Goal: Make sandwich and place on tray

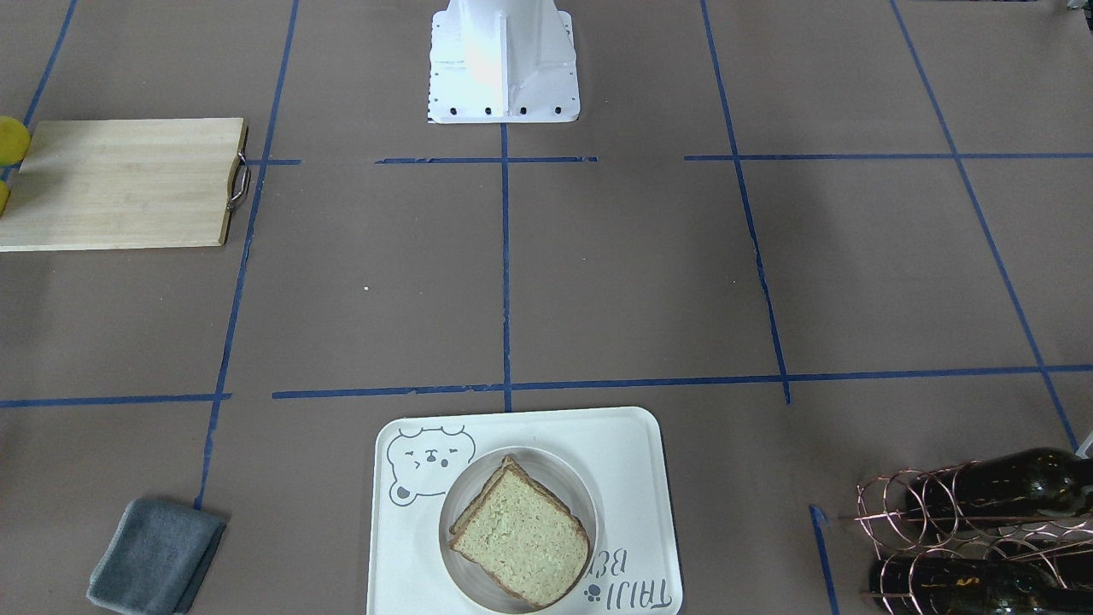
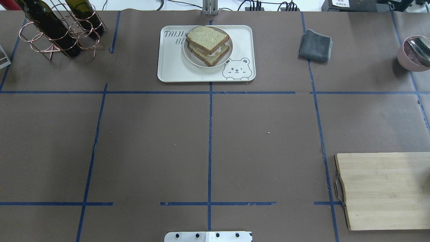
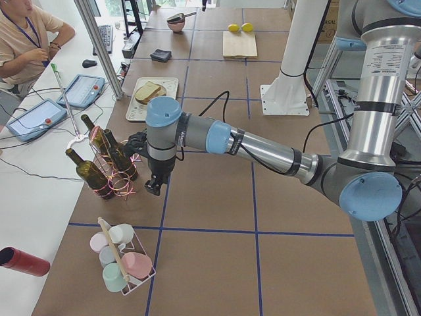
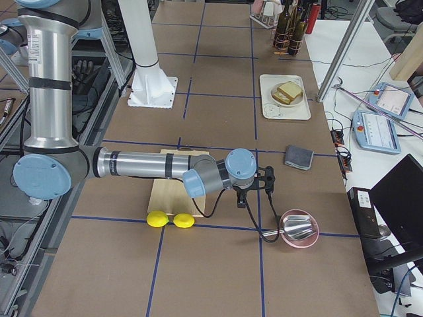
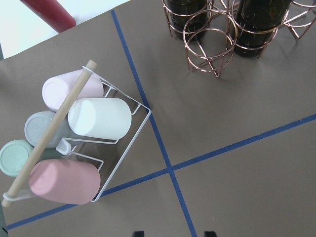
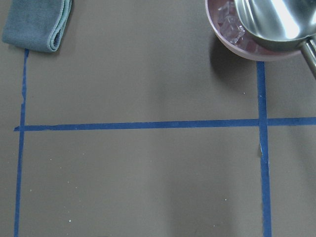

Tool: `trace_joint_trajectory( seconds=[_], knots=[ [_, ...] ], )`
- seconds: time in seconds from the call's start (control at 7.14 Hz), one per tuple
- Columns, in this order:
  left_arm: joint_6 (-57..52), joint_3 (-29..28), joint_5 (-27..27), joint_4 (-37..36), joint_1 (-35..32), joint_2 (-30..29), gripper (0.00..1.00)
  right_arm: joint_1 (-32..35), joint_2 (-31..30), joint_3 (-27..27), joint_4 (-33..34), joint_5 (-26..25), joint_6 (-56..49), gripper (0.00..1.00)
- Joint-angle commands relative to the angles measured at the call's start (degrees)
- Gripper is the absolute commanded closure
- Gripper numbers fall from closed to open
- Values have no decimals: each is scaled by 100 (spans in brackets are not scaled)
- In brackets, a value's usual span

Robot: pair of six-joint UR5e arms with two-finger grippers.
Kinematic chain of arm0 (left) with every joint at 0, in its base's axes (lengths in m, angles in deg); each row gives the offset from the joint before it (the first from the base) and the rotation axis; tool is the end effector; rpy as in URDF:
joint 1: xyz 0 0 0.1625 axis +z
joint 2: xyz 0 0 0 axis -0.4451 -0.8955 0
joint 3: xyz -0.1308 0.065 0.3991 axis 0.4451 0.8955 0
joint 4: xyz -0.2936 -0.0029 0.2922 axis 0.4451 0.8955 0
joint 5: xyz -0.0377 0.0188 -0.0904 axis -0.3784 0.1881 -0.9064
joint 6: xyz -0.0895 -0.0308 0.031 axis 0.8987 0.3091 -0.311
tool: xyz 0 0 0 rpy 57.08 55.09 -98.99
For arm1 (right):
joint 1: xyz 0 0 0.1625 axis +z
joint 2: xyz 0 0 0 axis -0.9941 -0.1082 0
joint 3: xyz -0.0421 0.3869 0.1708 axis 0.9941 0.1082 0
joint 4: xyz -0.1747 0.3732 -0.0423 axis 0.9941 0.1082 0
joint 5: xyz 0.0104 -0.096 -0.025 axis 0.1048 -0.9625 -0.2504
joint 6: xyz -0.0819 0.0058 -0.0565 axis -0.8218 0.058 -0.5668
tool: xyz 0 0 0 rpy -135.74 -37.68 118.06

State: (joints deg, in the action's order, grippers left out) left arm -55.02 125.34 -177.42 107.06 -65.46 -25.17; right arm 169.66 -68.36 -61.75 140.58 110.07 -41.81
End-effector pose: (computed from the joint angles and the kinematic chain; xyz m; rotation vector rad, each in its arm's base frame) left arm -0.0864 -0.5205 0.5130 0.2990 0.6645 0.2601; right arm 0.0154 -0.4916 0.6118 0.1026 -1.0046 0.0651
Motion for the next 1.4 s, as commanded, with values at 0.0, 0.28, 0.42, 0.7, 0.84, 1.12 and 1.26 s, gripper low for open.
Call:
trace_joint_trajectory(
  seconds=[0.0, 0.28, 0.42, 0.7, 0.84, 1.12, 1.26],
  knots=[
    [-20, -77, -146, -48, -13, 49, 38, 183, 231, -317, 1321, -593, -1282, 0],
    [15, -122, -286, -31, -4, 206, 12, 708, 249, -1372, 3717, -1073, -2880, 0],
    [-11, -235, -905, 39, -4, 460, 0, 833, 84, -1357, 3858, -1047, -3219, 0],
    [-11, -236, -1184, 110, 40, 970, 0, 861, -207, -1454, 3798, -1003, -3223, 0],
    [-20, -254, -1114, 102, 40, 1050, 0, 861, -217, -1437, 3798, -1011, -3214, 0],
    [-20, -464, -1096, 380, 40, 1123, 0, 861, -252, -1410, 3781, -1003, -3205, 0],
    [-20, -543, -904, 452, 49, 1035, 0, 861, -252, -1419, 3781, -1003, -3205, 0]
  ],
)
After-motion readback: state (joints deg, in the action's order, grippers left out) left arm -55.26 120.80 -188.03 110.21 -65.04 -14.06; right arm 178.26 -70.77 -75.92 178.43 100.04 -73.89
